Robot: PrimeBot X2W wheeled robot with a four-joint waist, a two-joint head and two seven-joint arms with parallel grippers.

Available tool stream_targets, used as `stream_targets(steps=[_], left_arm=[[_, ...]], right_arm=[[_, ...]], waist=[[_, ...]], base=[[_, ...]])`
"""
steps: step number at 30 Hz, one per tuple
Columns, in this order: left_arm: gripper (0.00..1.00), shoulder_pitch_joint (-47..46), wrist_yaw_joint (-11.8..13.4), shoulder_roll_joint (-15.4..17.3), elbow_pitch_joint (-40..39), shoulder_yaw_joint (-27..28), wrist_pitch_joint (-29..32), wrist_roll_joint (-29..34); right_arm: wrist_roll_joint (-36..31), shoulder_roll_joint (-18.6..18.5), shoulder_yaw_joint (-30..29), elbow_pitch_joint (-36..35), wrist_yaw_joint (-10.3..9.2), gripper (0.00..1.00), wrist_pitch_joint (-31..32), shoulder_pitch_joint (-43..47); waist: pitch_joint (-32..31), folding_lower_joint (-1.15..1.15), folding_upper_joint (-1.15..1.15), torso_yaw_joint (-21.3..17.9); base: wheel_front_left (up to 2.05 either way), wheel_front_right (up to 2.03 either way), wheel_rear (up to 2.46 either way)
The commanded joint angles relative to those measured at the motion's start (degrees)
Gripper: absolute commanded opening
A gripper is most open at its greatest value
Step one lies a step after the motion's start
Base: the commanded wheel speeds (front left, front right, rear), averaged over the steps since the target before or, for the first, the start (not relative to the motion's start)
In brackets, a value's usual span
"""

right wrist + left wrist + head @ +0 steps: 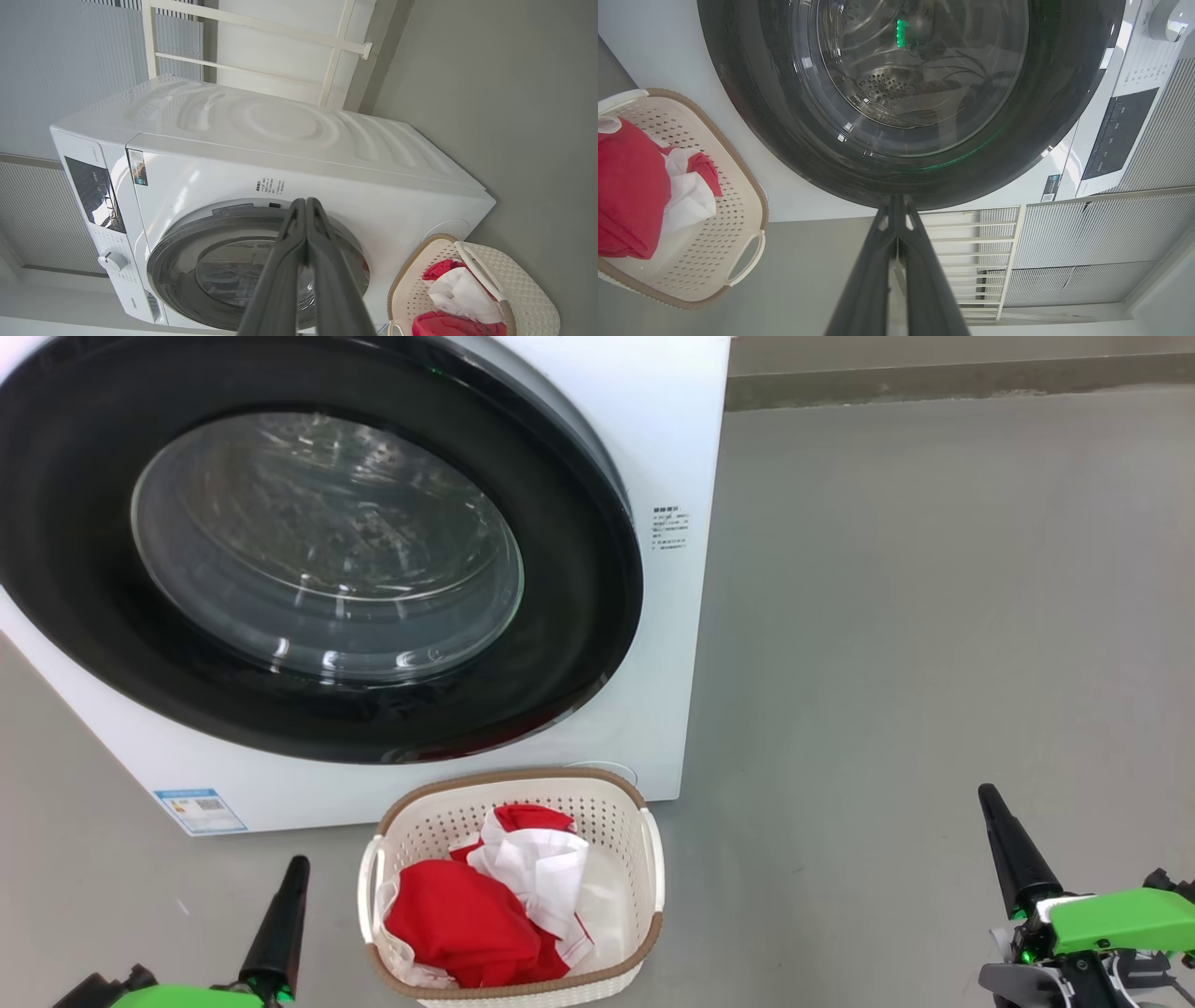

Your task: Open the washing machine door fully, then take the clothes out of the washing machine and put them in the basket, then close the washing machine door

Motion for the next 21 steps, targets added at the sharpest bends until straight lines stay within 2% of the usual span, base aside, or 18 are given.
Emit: stream_targets(steps=[1,7,21], left_arm=[[0.0,-2.3,-0.4,0.5,-1.6,2.2,0.7,-1.3],[0.0,-2.6,-0.4,0.2,-1.8,2.6,1.7,-4.6],[0.0,-2.6,-0.4,0.2,-1.8,2.7,1.7,-4.5]], right_arm=[[1.4,-0.9,0.9,-1.7,-0.02,0.0,0.5,-2.9],[4.8,-1.0,0.7,-1.8,-0.02,0.0,1.6,-3.4],[4.6,-0.8,0.5,-1.8,-0.02,0.0,1.7,-3.4]], waist=[[0.0,0.0,0.0,0.0],[-0.3,0.0,0.0,-0.1],[-0.3,0.0,0.0,-0.1]], base=[[0.0,0.0,0.0],[0.0,0.0,0.0],[0.0,0.0,0.0]])
